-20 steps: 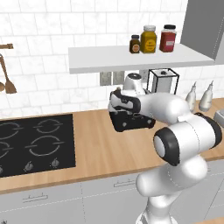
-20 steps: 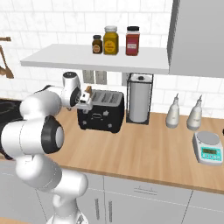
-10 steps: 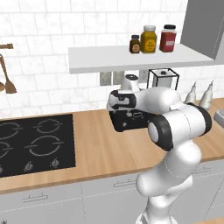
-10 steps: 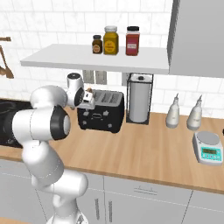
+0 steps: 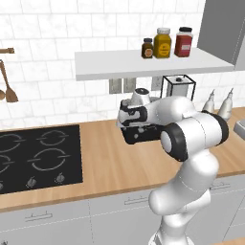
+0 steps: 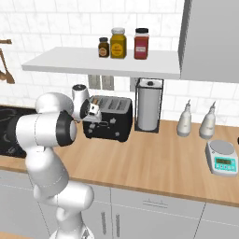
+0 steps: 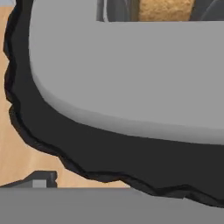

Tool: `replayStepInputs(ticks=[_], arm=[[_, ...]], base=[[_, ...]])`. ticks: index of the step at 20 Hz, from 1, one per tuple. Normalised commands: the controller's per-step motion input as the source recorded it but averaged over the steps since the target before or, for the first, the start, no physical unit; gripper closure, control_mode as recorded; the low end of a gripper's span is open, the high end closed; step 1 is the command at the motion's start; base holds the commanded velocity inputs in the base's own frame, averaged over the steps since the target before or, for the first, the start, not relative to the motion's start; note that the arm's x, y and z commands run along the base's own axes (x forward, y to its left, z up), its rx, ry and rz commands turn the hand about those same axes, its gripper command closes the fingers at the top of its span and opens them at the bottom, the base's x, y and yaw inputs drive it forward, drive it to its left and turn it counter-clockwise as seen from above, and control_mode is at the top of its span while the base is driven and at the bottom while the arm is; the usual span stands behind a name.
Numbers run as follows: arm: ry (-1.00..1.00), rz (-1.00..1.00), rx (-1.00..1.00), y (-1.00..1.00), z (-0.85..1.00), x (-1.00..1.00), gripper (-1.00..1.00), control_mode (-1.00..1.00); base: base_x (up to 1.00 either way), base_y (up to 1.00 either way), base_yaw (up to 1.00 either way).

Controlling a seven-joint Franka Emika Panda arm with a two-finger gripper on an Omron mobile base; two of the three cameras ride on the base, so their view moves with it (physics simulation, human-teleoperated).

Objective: Start the toaster. Once the lever pops up, take the bread to the plate on the dining counter.

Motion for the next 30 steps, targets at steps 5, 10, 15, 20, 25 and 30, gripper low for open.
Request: replayStepInputs(ticks=[5, 10, 15, 20, 25, 30], arm=[[0.04, 0.00, -0.02, 0.00, -0.81, -0.23, -1.00, -1.00], [0.05, 0.00, -0.02, 0.02, -0.73, -0.43, -1.00, -1.00], [-0.15, 0.00, 0.00, 0.00, 0.13, -0.81, -1.00, -1.00], [-0.21, 0.00, 0.00, 0.00, 0.30, -0.76, -1.00, -1.00], [-0.13, 0.00, 0.00, 0.00, 0.24, -0.70, -1.00, -1.00], [-0.26, 0.00, 0.00, 0.02, 0.53, -0.50, -1.00, -1.00]], base=[[0.00, 0.00, 0.00], [0.00, 0.00, 0.00], [0.00, 0.00, 0.00], [0.00, 0.00, 0.00], [0.00, 0.00, 0.00], [0.00, 0.00, 0.00]])
